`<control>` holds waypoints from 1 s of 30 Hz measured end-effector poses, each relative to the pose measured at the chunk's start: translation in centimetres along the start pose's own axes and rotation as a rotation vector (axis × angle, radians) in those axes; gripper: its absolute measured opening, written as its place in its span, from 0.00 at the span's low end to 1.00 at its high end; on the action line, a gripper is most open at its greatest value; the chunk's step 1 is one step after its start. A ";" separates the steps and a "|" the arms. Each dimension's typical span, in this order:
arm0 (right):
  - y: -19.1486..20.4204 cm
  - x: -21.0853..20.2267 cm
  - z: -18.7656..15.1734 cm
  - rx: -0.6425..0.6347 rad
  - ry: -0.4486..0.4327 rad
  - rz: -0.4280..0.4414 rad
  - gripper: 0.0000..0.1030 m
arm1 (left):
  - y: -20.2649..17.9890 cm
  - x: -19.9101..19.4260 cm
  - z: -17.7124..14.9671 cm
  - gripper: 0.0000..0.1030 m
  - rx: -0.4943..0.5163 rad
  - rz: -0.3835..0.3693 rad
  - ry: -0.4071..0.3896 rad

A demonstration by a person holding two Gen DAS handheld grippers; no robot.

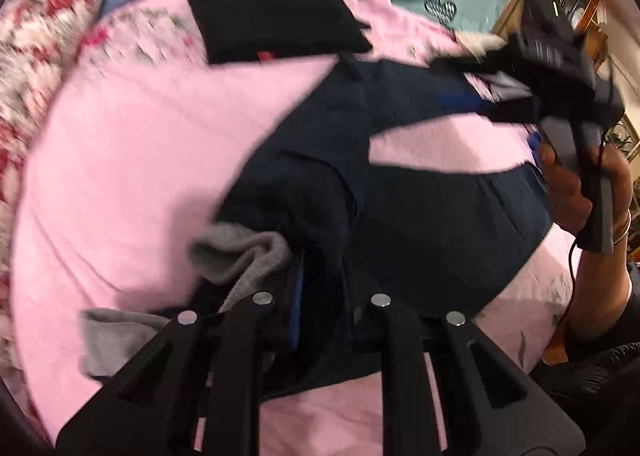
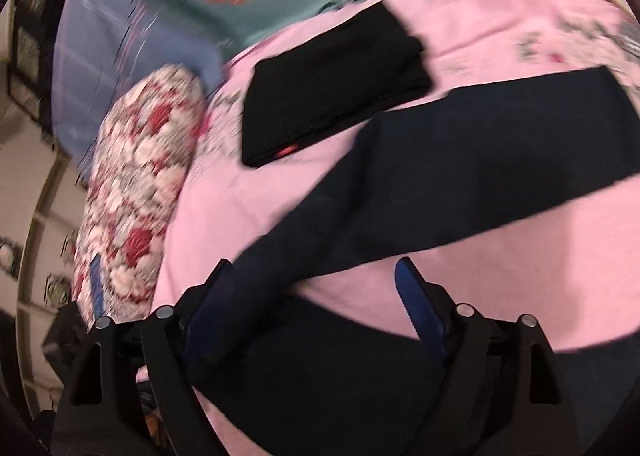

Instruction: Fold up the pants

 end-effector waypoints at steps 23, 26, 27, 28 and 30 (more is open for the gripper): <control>4.5 8.0 -5.1 -0.218 0.178 -0.087 0.55 | 6.3 -0.3 1.8 0.60 -0.293 -0.046 -0.042; 4.3 7.9 -5.3 -0.218 0.173 -0.078 0.57 | 5.5 -0.4 2.0 0.59 -0.230 -0.044 -0.042; 4.3 7.9 -5.3 -0.220 0.171 -0.075 0.57 | 5.0 -0.5 1.8 0.57 -0.211 -0.047 -0.037; 4.3 7.9 -5.2 -0.219 0.171 -0.072 0.58 | 4.6 -0.4 1.8 0.43 -0.184 -0.050 -0.028; 4.4 7.9 -5.2 -0.217 0.172 -0.067 0.58 | 3.6 0.1 1.4 0.21 -0.127 -0.046 0.002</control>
Point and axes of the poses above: each gripper's, at about its wrist camera, not at the fingertips, and x roughly the way its jaws point, y to its left, z to its top, the point moved 9 cm from there along x, roughly the way its jaws point, and after that the axes turned 12 degrees about -z, right-handed, at the moved point
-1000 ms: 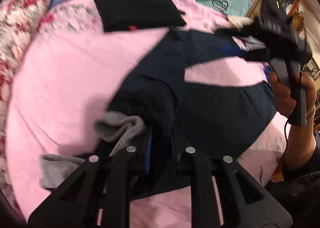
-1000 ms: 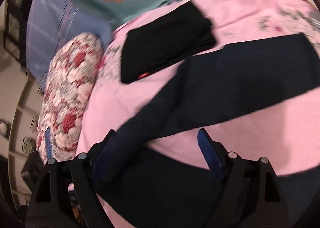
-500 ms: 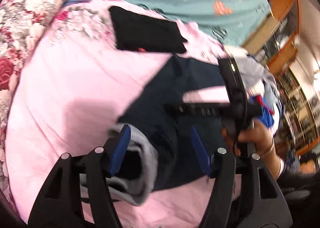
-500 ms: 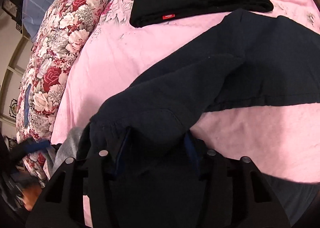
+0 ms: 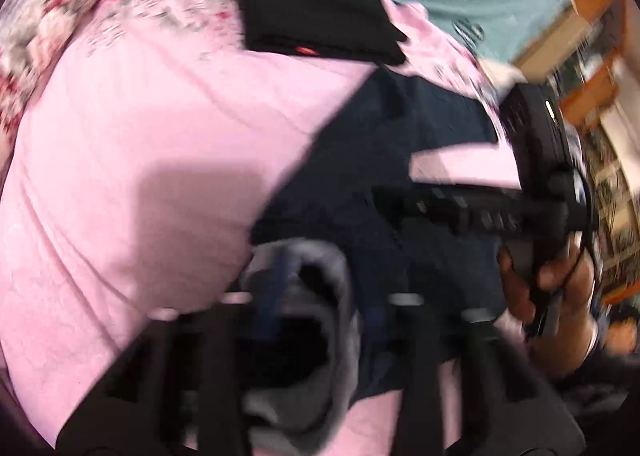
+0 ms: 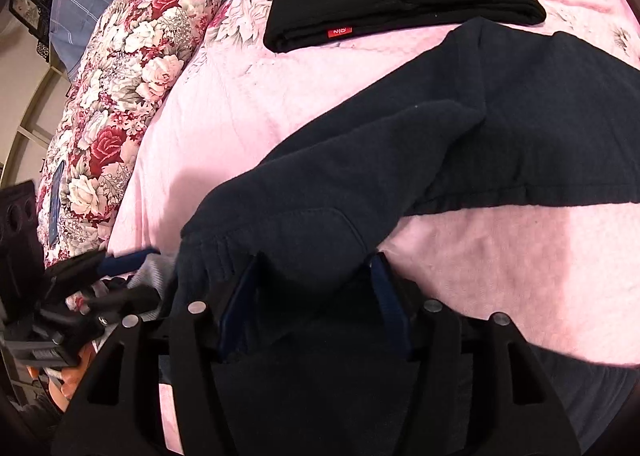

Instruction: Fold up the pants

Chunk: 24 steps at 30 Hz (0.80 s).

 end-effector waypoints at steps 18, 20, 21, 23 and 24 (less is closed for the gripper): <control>0.3 0.1 -0.1 -0.018 -0.012 -0.003 0.62 | 1.9 1.2 0.0 0.35 -0.085 0.039 0.012; 0.4 0.1 -0.1 -0.018 -0.011 -0.005 0.62 | 1.6 0.9 0.2 0.11 -0.051 0.075 -0.006; 0.4 0.1 -0.1 -0.018 -0.012 -0.006 0.62 | 1.5 0.5 0.4 0.09 -0.038 0.087 -0.023; 0.4 0.1 -0.1 -0.016 -0.007 -0.003 0.62 | 0.6 -1.1 1.0 0.06 0.024 0.136 -0.072; 0.3 0.0 -0.2 -0.014 -0.005 -0.002 0.62 | 0.1 -2.2 1.5 0.06 0.052 0.153 -0.106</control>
Point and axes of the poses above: each gripper's, at about its wrist camera, not at the fingertips, and x roughly the way its jaws point, y to its left, z to its top, the point moved 9 cm from there along x, roughly the way its jaws point, and after that the axes turned 12 degrees about -z, right-handed, at the moved point
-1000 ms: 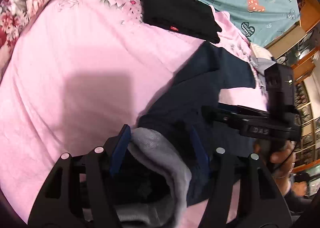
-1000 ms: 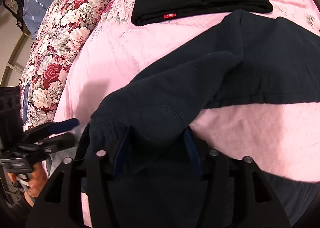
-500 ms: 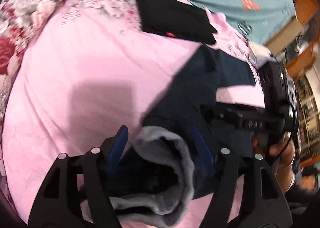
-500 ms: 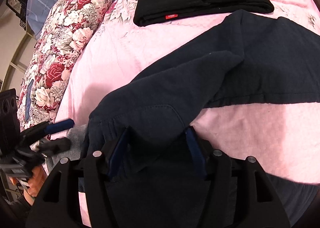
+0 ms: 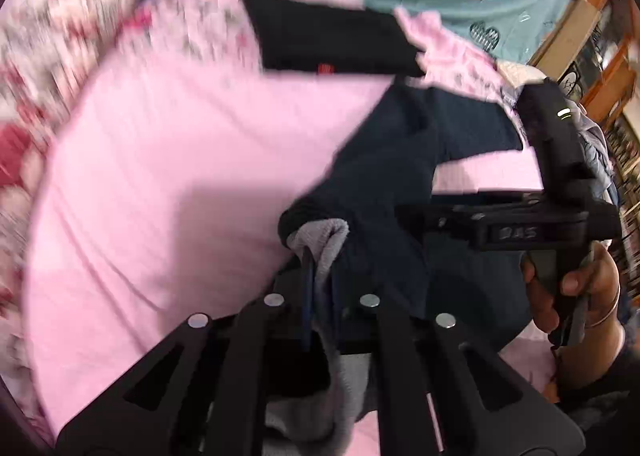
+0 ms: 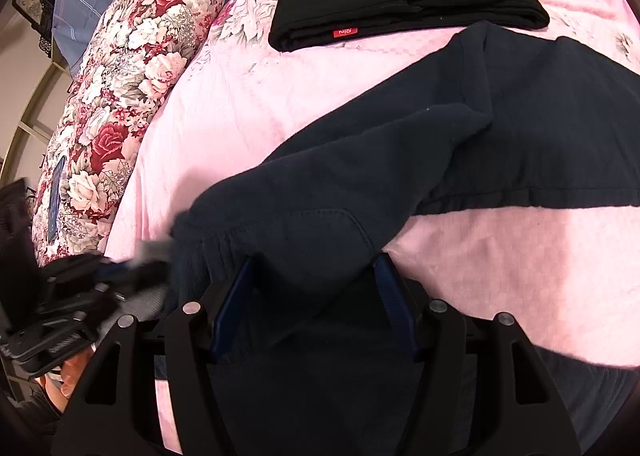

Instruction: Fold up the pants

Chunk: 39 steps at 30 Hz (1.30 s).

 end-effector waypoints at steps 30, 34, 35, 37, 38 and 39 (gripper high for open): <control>-36.6 -8.7 1.1 0.594 -0.212 -0.505 0.60 | 15.9 -5.9 -2.0 0.83 -0.401 0.387 -0.074; -36.8 -9.0 2.3 0.561 -0.240 -0.511 0.10 | 15.8 -7.1 -4.6 0.83 -0.452 0.398 -0.064; -37.3 -9.7 2.4 0.568 -0.260 -0.542 0.10 | 15.8 -7.5 -4.9 0.83 -0.456 0.404 -0.068; -38.2 -10.0 2.2 0.584 -0.268 -0.607 0.15 | 15.8 -7.8 -5.5 0.83 -0.465 0.403 -0.062; -38.8 -9.5 1.6 0.606 -0.236 -0.647 0.27 | 15.7 -7.9 -5.7 0.83 -0.473 0.394 -0.055; -39.3 -9.5 1.2 0.617 -0.227 -0.687 0.63 | 15.7 -7.8 -6.0 0.83 -0.481 0.382 -0.047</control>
Point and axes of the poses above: each gripper's, at about its wrist camera, not at the fingertips, and x roughly the way its jaws point, y to its left, z to its top, the point moved 9 cm from there along x, roughly the way its jaws point, and after that the axes turned 12 degrees about -z, right-handed, at the moved point
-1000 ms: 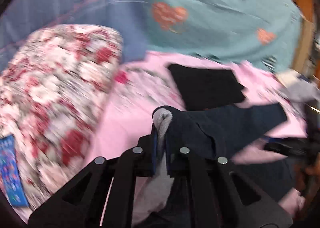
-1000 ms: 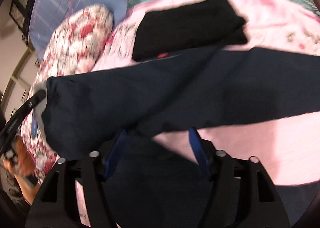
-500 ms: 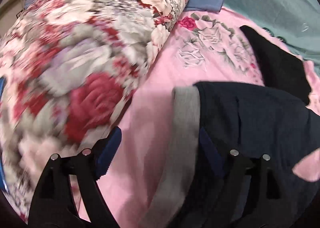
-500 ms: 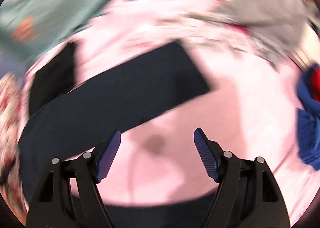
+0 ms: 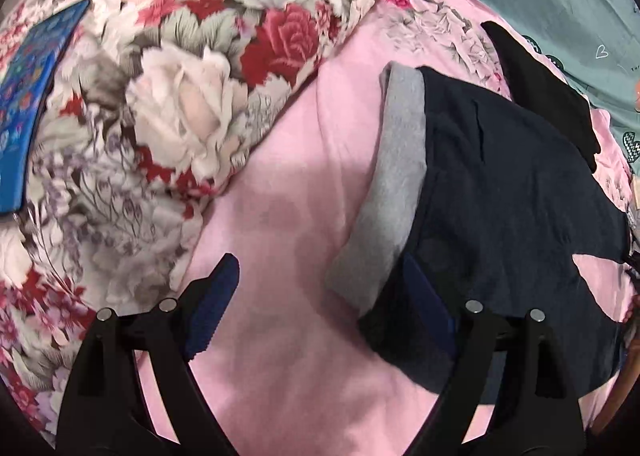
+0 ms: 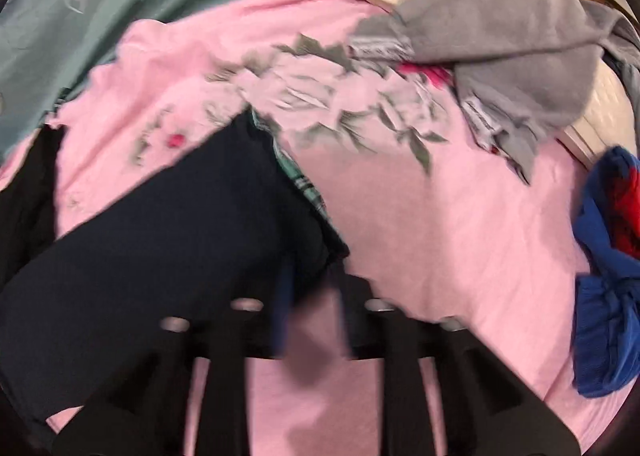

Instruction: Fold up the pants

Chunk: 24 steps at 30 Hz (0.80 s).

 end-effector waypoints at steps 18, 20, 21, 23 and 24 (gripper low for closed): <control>-10.2 -11.9 -15.4 -0.065 0.024 0.085 0.86 | -3.1 2.3 -3.0 0.62 -0.057 -0.183 0.144; -11.3 -12.0 -16.4 -0.030 0.039 0.087 0.86 | -3.6 2.5 -2.8 0.39 -0.070 -0.212 0.152; -11.7 -12.0 -16.8 -0.014 0.047 0.091 0.86 | -3.9 2.6 -2.6 0.39 -0.067 -0.215 0.151; -12.2 -11.9 -17.7 0.017 0.077 0.114 0.86 | -4.2 2.4 -2.6 0.38 -0.024 -0.181 0.128; -12.3 -11.7 -18.2 0.034 0.096 0.132 0.86 | -4.3 2.3 -2.7 0.35 -0.013 -0.167 0.122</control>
Point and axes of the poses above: each gripper's, at about its wrist camera, not at the fingertips, and x roughly the way its jaws point, y to its left, z to its top, the point moved 9 cm from there along x, roughly the way its jaws point, and after that the axes turned 12 degrees about -z, right-handed, at the moved point
